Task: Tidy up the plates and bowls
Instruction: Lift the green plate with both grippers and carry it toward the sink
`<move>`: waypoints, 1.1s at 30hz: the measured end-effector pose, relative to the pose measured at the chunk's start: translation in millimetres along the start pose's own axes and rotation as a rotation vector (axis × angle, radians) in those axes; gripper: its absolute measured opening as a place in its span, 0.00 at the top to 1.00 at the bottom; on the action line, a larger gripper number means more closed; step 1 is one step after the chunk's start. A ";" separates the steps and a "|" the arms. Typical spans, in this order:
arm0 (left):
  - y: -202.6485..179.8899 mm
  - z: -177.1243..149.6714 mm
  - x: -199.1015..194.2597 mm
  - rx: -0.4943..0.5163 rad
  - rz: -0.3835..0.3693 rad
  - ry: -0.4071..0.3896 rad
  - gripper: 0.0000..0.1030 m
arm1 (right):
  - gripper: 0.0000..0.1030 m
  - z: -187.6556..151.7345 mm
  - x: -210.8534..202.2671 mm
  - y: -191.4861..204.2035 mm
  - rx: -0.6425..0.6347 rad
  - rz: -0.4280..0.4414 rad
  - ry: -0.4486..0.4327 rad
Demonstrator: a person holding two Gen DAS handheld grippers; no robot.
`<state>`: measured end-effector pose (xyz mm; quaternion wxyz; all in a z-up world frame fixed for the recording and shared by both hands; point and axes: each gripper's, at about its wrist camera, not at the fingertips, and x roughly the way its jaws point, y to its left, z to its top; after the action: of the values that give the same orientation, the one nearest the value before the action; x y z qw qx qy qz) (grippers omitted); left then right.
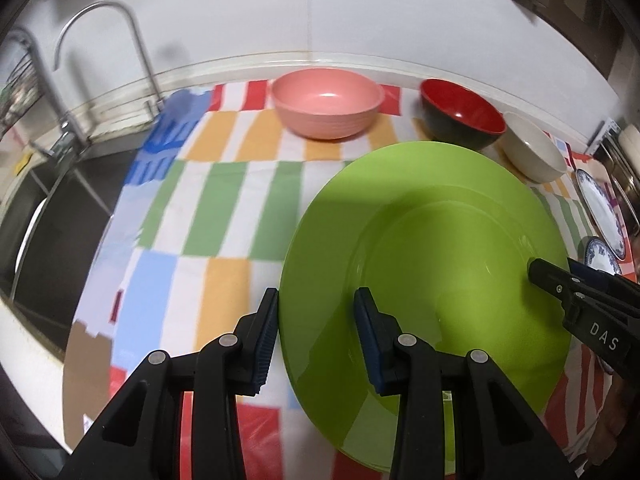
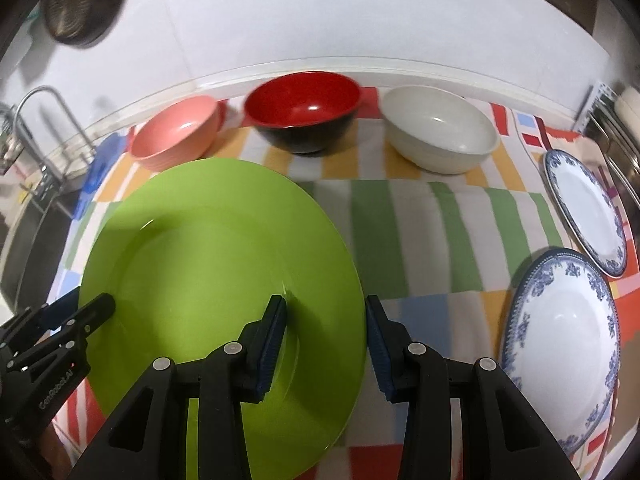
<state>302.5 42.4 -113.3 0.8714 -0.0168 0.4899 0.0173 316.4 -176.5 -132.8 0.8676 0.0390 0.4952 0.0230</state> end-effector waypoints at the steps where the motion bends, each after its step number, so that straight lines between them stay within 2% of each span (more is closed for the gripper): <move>1: 3.6 -2.9 -2.1 -0.005 0.007 0.000 0.64 | 0.60 -2.5 -1.0 6.1 -0.008 0.006 0.001; 20: 83.3 -55.1 -13.5 -0.105 0.117 0.058 0.64 | 0.60 -50.9 8.3 89.9 -0.099 0.102 0.100; 33: 102.5 -65.2 2.3 -0.137 0.106 0.105 0.62 | 0.60 -63.3 23.1 123.1 -0.135 0.101 0.148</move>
<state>243.3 141.8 -150.4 0.8392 -0.0514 0.5328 0.0958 273.5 -49.2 -173.5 0.8270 0.0037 0.5528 0.1027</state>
